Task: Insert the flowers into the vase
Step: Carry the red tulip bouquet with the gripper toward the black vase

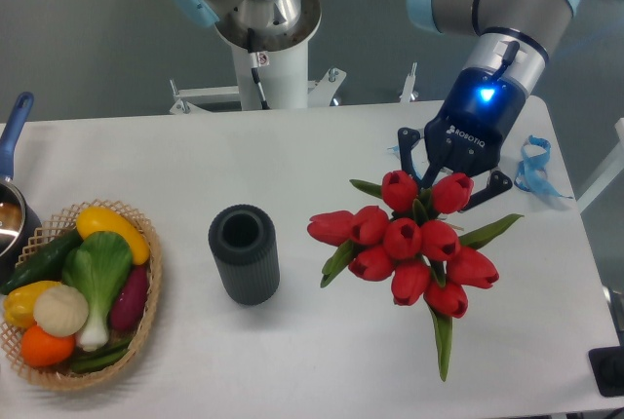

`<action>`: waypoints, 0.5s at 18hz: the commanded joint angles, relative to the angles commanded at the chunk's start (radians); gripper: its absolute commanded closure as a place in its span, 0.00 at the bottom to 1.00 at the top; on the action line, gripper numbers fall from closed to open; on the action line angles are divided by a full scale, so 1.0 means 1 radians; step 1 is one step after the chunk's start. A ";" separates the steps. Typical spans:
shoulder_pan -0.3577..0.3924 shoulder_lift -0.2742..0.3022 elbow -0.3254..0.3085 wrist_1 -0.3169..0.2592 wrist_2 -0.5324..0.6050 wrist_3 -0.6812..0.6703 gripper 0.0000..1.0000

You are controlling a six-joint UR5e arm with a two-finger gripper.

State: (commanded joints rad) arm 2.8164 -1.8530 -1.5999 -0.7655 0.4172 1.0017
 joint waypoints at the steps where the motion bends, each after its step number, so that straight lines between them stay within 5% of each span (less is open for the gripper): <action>1: -0.002 0.000 -0.008 0.000 0.000 0.003 0.93; 9: -0.029 -0.011 -0.006 -0.002 0.000 -0.002 0.93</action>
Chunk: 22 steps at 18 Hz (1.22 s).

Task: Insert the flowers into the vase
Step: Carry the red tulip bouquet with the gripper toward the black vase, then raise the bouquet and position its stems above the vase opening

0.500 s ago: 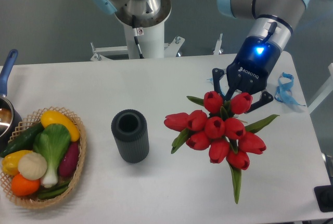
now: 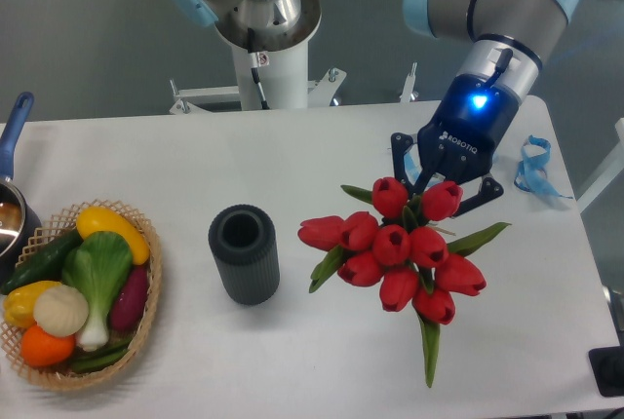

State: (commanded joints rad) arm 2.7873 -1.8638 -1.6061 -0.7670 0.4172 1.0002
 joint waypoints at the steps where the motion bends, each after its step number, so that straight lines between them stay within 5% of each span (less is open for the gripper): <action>1: 0.000 -0.003 0.005 0.002 0.000 0.002 0.93; 9: -0.051 -0.012 0.025 0.002 -0.005 0.005 0.93; 11: -0.067 -0.012 0.020 0.009 -0.081 0.006 0.93; 18: -0.071 0.005 -0.210 0.020 -0.457 0.237 0.93; 22: -0.071 0.073 -0.288 0.020 -0.485 0.245 0.93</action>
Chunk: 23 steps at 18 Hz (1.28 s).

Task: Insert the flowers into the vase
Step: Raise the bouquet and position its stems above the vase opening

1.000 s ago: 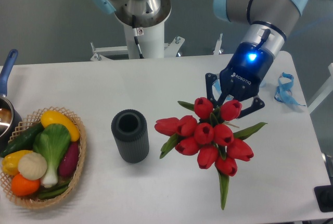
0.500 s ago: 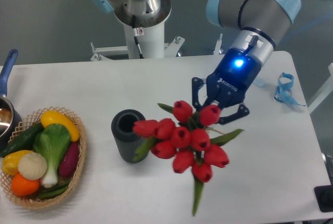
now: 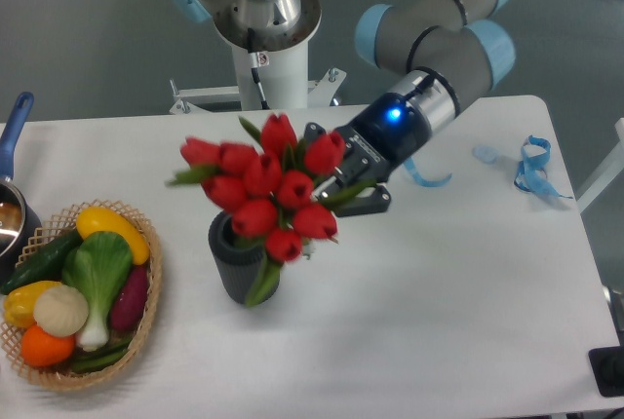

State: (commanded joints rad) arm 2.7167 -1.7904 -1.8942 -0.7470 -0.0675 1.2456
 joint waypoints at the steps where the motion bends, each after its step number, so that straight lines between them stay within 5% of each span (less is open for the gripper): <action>1: 0.000 0.021 -0.021 0.000 -0.002 -0.002 0.93; 9: -0.032 0.074 -0.094 0.000 -0.014 0.006 0.93; 23: -0.044 0.000 -0.121 -0.002 -0.005 0.103 0.93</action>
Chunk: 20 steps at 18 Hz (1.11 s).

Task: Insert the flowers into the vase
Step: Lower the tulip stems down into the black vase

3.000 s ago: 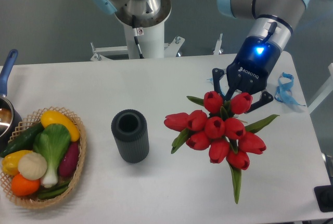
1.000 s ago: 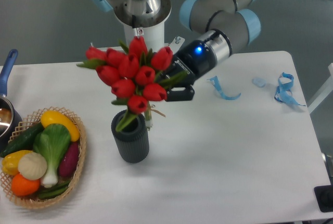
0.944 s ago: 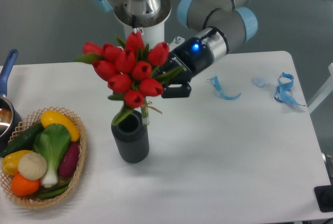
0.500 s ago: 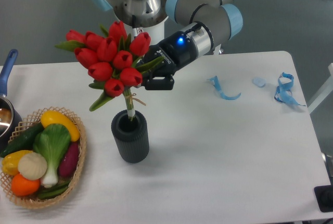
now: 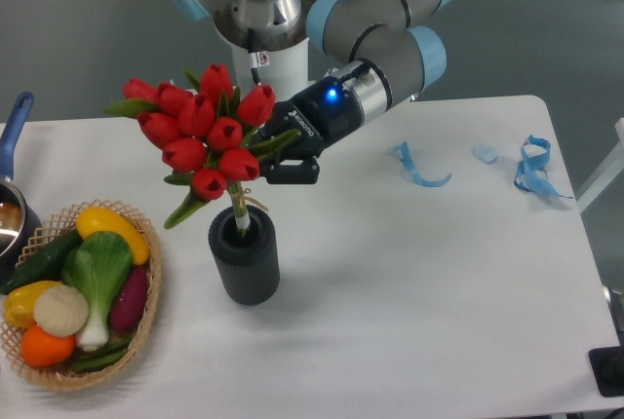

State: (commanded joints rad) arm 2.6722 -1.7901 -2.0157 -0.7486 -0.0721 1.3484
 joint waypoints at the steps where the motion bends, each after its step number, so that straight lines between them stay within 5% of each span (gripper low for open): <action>1: 0.002 -0.008 0.000 0.000 0.000 0.000 0.93; 20: -0.021 -0.094 -0.054 0.003 0.081 0.003 0.93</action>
State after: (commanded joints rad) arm 2.6507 -1.8837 -2.0693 -0.7455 0.0092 1.3514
